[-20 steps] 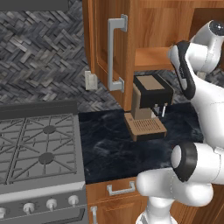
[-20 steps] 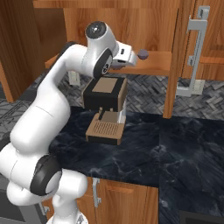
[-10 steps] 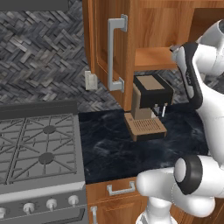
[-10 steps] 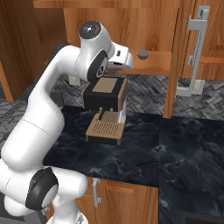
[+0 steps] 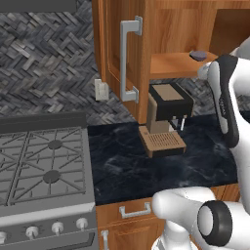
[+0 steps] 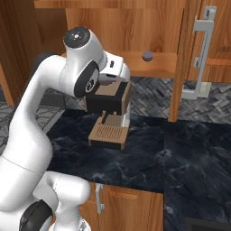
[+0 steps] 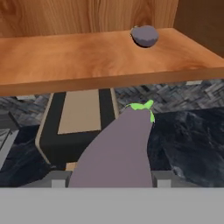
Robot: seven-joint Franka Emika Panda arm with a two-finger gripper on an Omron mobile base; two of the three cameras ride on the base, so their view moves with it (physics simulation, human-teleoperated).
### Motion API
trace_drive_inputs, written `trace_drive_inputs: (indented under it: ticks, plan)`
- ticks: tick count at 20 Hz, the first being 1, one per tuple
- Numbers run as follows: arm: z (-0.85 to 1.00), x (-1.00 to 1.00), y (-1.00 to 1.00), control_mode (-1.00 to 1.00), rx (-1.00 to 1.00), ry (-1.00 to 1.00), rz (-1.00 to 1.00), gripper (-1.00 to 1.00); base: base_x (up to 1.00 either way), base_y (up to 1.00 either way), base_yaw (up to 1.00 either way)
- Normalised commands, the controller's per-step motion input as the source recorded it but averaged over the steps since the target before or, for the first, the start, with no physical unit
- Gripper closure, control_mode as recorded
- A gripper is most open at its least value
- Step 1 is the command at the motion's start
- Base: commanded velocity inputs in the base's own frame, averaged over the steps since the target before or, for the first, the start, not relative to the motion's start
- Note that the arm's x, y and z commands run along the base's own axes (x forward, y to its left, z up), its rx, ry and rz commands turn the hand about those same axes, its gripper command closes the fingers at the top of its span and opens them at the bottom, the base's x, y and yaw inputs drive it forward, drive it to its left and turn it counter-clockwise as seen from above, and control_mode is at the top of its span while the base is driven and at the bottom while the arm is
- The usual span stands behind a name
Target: Pick the eggplants from the cabinet and place them in one bowl. Pick the potato from the sink and place it in the other bowl.
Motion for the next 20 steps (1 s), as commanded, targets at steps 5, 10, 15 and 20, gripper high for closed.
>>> trace_drive_inputs:
  ticks: [5,10,15,20]
  plan:
    - [0.00,-0.62,0.25,-1.00,0.00,0.17,0.03,1.00,0.00,0.00,0.00]
    - [0.00,-0.57,0.17,-1.00,0.00,0.20,0.04,1.00,0.00,0.00,0.00]
    - [0.00,-0.53,0.19,-1.00,0.00,0.19,0.03,1.00,0.00,0.00,0.00]
    - [-0.05,-0.04,0.03,-1.00,0.00,0.02,0.00,1.00,0.00,0.00,0.00]
